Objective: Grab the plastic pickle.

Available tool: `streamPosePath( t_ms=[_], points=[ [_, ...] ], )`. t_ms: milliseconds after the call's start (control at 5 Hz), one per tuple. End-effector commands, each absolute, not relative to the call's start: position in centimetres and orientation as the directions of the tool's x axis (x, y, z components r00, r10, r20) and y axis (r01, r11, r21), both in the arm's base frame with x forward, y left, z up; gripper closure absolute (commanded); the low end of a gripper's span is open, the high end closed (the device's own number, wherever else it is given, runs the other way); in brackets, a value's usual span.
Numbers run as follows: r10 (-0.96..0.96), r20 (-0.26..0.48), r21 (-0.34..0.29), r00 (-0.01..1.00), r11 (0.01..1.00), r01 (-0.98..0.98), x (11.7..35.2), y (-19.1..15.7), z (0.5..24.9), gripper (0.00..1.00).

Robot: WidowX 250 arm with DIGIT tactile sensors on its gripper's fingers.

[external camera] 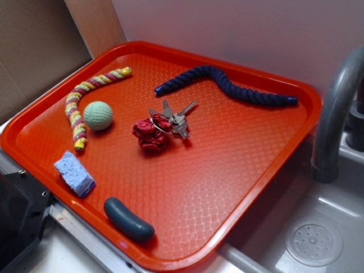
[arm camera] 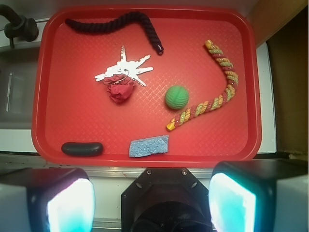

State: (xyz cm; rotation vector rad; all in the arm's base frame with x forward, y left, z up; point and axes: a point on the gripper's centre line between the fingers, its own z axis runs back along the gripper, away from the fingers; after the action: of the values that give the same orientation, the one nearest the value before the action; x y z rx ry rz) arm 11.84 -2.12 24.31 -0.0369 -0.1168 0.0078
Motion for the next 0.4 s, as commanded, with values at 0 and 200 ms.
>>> streamPosePath(
  t_ms=[0, 200],
  points=[
    [0.010, 0.116, -0.037, 0.993, 0.999, -0.006, 11.8, -2.1, 24.3, 0.00],
    [-0.233, 0.114, -0.066, 0.966, 0.968, 0.241, 14.3, -5.7, 19.6, 0.00]
  ],
)
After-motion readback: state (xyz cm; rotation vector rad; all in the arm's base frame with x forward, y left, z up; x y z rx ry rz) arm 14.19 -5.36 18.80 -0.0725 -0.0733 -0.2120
